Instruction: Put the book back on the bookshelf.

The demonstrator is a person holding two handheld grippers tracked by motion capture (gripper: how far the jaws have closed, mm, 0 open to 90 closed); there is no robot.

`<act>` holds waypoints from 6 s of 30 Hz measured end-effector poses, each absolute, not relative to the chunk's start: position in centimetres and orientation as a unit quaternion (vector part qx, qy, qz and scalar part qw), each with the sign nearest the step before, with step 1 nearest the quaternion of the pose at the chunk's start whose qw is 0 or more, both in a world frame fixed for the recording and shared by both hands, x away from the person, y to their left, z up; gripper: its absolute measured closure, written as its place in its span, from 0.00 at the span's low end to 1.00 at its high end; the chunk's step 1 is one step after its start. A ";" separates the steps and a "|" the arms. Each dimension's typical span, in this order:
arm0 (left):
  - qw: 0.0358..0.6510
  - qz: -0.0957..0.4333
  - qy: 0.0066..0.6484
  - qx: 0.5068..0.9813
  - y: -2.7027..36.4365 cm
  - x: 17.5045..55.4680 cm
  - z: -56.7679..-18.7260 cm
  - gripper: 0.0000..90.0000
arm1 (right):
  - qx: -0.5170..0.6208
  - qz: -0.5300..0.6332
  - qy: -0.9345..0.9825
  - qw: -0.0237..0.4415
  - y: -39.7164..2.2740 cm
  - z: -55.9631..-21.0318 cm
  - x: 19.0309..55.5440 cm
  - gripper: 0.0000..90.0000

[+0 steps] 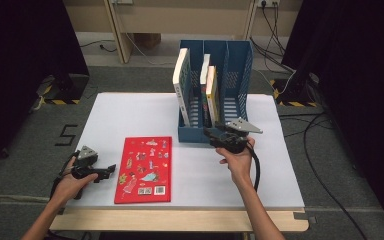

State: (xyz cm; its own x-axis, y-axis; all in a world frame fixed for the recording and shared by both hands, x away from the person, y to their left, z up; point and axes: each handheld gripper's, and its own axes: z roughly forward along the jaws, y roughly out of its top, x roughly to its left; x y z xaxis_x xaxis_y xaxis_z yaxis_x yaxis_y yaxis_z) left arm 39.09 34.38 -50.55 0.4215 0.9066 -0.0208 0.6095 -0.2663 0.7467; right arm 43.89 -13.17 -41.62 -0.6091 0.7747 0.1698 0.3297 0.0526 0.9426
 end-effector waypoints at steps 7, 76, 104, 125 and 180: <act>0.350 0.211 0.494 0.767 34.4 39.1 -50.5 0.14 | 0.390 0.560 0.712 0.168 -12.1 -42.6 42.8 0.48; 0.368 0.184 0.434 0.801 32.2 37.7 -50.4 0.21 | 0.386 0.491 0.778 0.071 -6.9 -48.2 41.1 0.41; 0.370 0.187 0.433 0.800 32.2 37.6 -50.5 0.20 | 0.401 0.452 0.797 0.021 -2.0 -50.1 41.8 0.40; 0.367 0.188 0.433 0.801 32.1 37.7 -50.5 0.19 | 0.518 0.519 0.679 -0.048 -1.9 -51.0 41.2 0.37; 0.384 0.166 0.435 0.797 32.6 37.9 -50.4 0.16 | 0.203 0.638 0.743 0.020 -0.9 -45.6 38.0 0.77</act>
State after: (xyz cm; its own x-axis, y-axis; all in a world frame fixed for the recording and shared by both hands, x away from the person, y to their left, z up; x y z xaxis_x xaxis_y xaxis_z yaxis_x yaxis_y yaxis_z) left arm 37.88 32.64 -50.45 0.5655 0.8218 -0.0696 0.5659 -0.3252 0.7576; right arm 38.01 -0.92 -45.60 -0.9171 0.3263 0.2292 0.2760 0.1047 0.9554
